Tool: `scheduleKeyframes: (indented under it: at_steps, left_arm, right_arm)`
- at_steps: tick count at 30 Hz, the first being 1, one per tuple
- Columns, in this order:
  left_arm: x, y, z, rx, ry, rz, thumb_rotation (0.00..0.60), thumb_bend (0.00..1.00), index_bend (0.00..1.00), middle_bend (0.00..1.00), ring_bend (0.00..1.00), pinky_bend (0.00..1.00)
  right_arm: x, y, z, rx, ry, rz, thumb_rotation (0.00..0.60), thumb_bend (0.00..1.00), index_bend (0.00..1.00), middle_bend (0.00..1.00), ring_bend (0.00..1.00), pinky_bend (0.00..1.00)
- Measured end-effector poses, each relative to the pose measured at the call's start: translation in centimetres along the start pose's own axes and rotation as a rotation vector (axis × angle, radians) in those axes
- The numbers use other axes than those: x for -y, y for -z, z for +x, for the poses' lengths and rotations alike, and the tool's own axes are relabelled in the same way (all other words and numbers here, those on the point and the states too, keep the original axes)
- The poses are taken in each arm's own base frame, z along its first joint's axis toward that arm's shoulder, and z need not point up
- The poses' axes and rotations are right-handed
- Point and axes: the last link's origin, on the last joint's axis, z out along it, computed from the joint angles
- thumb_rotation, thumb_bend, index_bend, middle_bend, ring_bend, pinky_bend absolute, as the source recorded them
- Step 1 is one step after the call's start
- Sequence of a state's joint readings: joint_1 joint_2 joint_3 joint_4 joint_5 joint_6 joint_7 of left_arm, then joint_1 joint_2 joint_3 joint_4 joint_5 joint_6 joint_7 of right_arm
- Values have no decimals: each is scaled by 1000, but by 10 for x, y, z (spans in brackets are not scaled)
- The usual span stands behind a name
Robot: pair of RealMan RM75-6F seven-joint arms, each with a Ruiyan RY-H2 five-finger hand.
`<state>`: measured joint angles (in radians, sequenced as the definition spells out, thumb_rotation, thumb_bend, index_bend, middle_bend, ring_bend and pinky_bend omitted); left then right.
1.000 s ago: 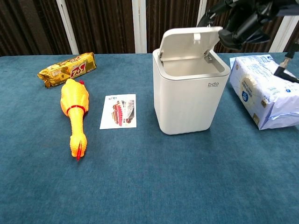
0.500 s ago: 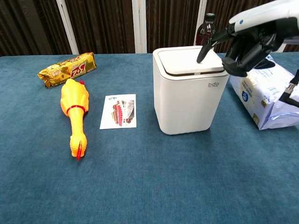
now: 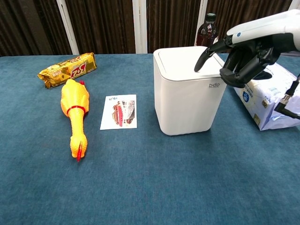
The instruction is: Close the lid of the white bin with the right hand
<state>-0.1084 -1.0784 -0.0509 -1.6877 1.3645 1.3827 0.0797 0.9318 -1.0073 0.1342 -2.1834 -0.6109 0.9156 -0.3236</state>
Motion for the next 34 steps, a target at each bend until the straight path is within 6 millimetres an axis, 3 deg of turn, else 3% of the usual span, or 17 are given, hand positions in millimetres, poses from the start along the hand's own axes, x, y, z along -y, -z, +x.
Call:
scheduleKeyframes:
  at_steps: [9,13,16,19,21,23,24,28,34]
  left_arm:
    - [-1,0,0,-5,-1,-3,600,0,0,0,0,0]
    - [-1,0,0,-8,-1,-3,600,0,0,0,0,0]
    - [0,0,0,-9,-1,-1,600,0,0,0,0,0]
    - [0,0,1,-11,2,3,600,0,0,0,0,0]
    - [1,1,1,-14,4,8,600,0,0,0,0,0]
    - [2,1,1,-17,7,12,600,0,0,0,0,0]
    - [2,1,2,-17,8,14,600,0,0,0,0,0]
    - [3,2,1,-15,10,22,600,0,0,0,0,0]
    - [2,3,1,-24,-11,20,600,0,0,0,0,0]
  right_arm:
    - [-4,2,3,-17,-5,-11,600,715,247,755,871,836]
    - [-2,4,17,-86,-8,2,600,715,225,755,871,836]
    - [-2,8,34,-158,-9,12,600,715,140,732,831,822]
    - [-8,16,47,-226,-6,2,600,701,27,519,594,638]
    - [-16,22,52,-265,-11,-15,600,570,0,249,272,386]
    - [-28,28,53,-293,-9,-40,600,424,0,55,50,195]
    - [-35,31,52,-303,-5,-55,600,393,0,15,10,141]
    - [-76,49,44,-359,6,-141,600,358,0,0,0,32]
    - [-149,85,26,-503,50,-278,600,344,0,0,0,0]
